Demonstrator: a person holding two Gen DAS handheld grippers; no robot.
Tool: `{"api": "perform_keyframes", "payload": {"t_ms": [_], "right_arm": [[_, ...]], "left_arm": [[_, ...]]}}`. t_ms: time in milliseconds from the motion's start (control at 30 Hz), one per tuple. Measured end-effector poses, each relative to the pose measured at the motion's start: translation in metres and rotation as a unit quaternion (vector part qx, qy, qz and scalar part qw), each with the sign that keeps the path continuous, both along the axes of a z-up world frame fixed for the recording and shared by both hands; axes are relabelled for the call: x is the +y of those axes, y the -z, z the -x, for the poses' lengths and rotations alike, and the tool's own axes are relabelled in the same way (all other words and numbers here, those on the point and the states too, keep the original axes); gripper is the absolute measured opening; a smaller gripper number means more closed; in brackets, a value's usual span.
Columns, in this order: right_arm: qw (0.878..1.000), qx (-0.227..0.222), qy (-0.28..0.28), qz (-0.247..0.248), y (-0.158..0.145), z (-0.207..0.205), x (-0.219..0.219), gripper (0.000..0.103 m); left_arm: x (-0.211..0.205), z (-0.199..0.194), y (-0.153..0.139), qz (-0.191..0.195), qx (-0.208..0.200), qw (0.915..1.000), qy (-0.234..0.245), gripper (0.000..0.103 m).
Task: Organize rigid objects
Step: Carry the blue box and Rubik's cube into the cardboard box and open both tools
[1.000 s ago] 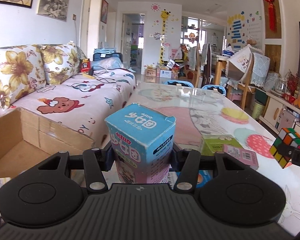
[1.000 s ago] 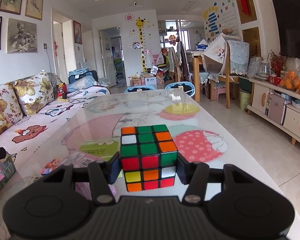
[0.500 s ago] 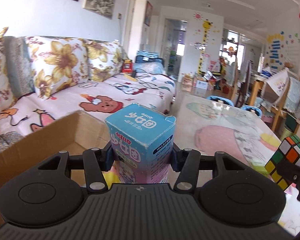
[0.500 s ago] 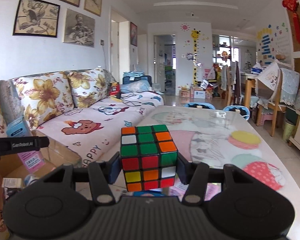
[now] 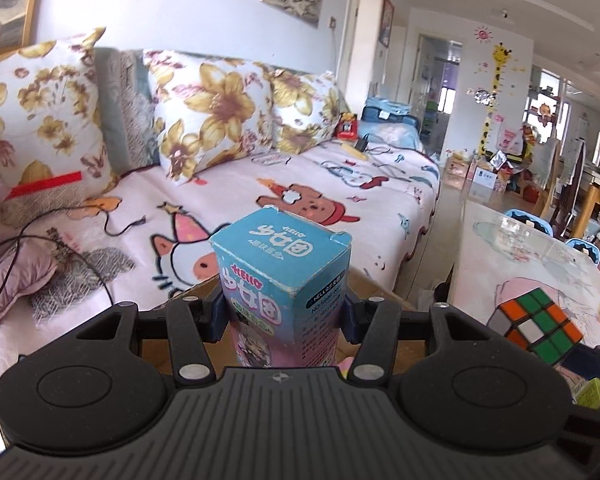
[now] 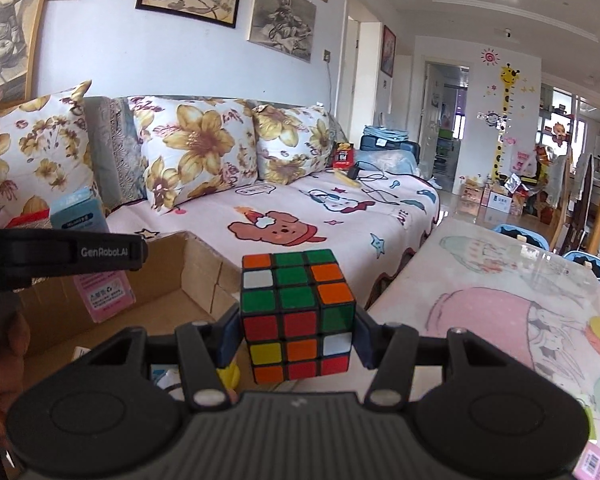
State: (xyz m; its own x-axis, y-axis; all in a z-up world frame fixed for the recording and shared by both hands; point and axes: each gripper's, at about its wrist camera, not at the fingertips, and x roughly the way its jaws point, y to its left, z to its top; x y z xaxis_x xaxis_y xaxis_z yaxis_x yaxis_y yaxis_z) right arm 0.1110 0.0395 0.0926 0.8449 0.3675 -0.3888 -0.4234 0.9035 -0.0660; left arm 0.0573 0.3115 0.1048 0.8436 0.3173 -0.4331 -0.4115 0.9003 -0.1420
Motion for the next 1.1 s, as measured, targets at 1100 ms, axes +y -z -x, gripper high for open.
{"api": "perform_keyframes", "payload": {"t_ms": [1100], "right_arm": [[0.998, -0.014, 0.059, 0.031, 0.001, 0.047, -0.020, 0.087]], "left_arm": [[-0.013, 0.003, 0.008, 0.002, 0.032, 0.9983, 0.049, 0.101]]}}
